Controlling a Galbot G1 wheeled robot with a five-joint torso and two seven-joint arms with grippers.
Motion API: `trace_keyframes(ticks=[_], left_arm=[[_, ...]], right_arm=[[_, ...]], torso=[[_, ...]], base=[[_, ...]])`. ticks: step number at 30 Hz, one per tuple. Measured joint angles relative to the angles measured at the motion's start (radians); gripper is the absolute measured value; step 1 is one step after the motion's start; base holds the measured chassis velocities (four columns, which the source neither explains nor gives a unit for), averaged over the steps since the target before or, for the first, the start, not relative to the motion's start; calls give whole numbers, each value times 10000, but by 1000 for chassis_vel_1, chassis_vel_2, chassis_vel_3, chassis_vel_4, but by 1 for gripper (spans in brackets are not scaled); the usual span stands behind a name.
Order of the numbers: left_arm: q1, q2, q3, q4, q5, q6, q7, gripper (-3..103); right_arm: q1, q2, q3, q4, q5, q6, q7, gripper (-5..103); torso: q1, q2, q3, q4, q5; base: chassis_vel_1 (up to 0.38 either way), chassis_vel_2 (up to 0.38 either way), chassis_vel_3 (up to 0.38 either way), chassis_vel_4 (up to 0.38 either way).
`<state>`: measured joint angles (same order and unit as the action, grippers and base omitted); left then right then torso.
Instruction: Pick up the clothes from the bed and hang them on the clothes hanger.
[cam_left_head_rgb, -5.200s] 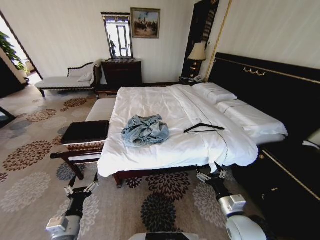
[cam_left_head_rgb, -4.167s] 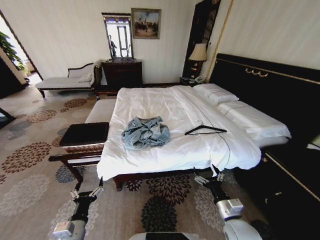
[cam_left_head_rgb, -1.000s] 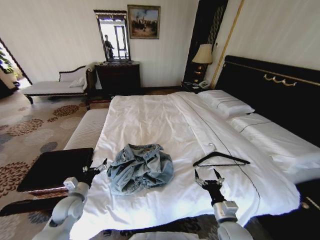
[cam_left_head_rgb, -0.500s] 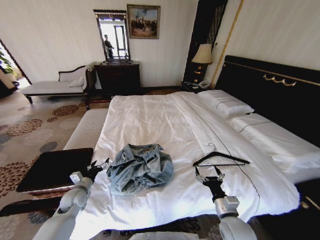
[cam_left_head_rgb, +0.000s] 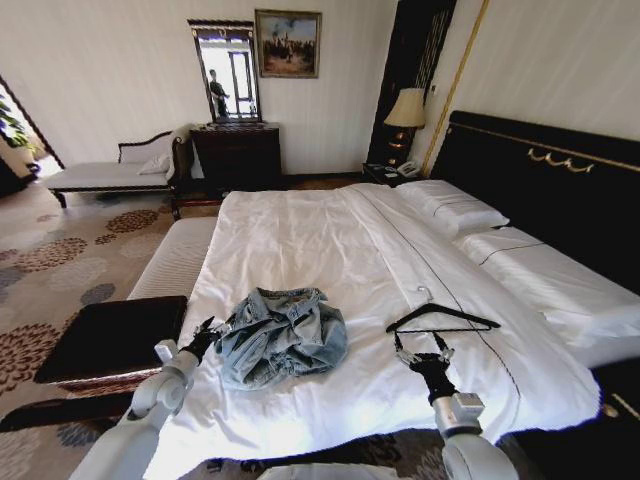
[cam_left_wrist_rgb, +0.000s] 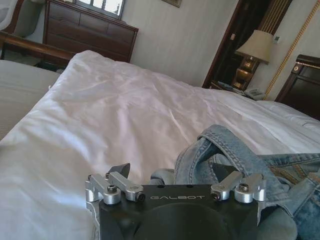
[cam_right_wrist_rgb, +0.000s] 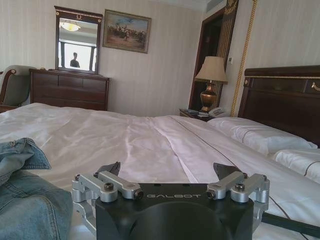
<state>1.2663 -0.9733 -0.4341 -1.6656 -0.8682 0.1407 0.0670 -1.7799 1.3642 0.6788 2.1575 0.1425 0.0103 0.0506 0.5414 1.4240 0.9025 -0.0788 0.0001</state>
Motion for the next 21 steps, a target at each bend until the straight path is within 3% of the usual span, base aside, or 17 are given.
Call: trace_keyframes(ticks=[10,13,16,21], left_arm=[[-914,139,820,640,42,22,61,70],[-1024,141,1085,750,86,51,86,55],[-1135,109,1220,817,107,78,87,54],[-1302,27,1368,873,106,145,51,42]], right_arm=[[-88,57,144,151,15,17,51,100],[-43,45,169,152,78,-20,59,100],[-4,43,167,151,92,-53,69,100],[31,48,143,152,135,-121,123,100]], torso=[[1,0,0,2,0],[0,0,0,4,0],[1,0,1,2,0],[1,0,1,1,0]], base=[[0,0,0,0],[0,0,0,0],[0,0,0,0],[0,0,0,0]])
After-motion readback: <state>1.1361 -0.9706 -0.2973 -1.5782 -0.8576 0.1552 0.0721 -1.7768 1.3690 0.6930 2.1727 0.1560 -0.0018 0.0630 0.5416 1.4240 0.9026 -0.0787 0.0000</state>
